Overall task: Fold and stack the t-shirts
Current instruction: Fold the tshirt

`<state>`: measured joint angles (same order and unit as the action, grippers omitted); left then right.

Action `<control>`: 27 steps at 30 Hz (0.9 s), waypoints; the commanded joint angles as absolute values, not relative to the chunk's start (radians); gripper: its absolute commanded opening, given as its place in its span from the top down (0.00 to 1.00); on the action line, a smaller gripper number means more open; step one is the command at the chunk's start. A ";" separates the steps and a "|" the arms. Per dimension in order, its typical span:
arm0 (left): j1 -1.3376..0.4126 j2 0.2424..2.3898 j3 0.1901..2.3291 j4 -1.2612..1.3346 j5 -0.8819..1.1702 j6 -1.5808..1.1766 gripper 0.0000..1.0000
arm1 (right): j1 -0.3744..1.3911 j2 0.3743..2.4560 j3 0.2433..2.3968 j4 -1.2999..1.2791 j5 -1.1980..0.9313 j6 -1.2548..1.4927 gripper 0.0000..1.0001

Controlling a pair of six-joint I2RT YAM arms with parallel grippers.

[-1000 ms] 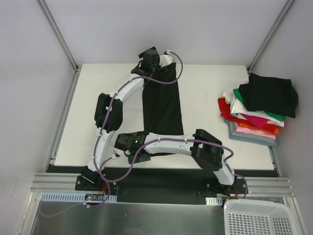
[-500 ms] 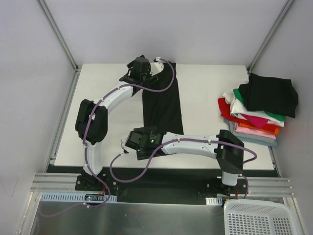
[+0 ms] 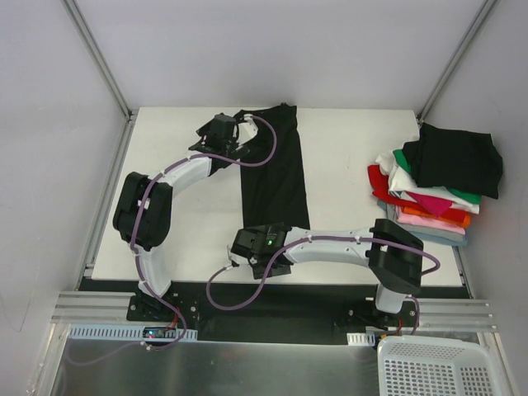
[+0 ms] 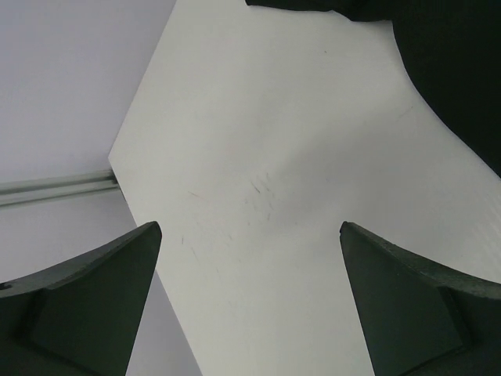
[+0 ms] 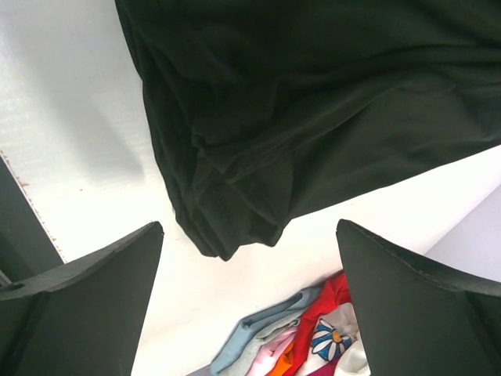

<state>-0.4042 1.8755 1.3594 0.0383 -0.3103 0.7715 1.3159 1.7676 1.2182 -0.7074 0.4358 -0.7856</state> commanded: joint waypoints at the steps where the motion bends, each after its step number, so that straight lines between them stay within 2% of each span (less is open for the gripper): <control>1: -0.399 1.816 1.347 0.090 -0.339 0.749 0.01 | 1.309 1.692 1.200 -0.713 0.400 -0.739 0.02; 18: -0.399 1.876 1.350 0.109 -0.353 0.733 0.01 | 1.312 1.689 1.092 -0.634 0.328 -0.689 0.02; 27: -0.399 1.899 1.350 0.127 -0.353 0.719 0.01 | 1.312 1.741 1.074 -0.543 0.390 -0.692 0.02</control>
<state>-0.3985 1.8908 1.3491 0.0944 -0.3279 0.7460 1.3106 1.7180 1.0805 -0.5945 0.3603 -0.7074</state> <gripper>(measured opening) 0.993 0.980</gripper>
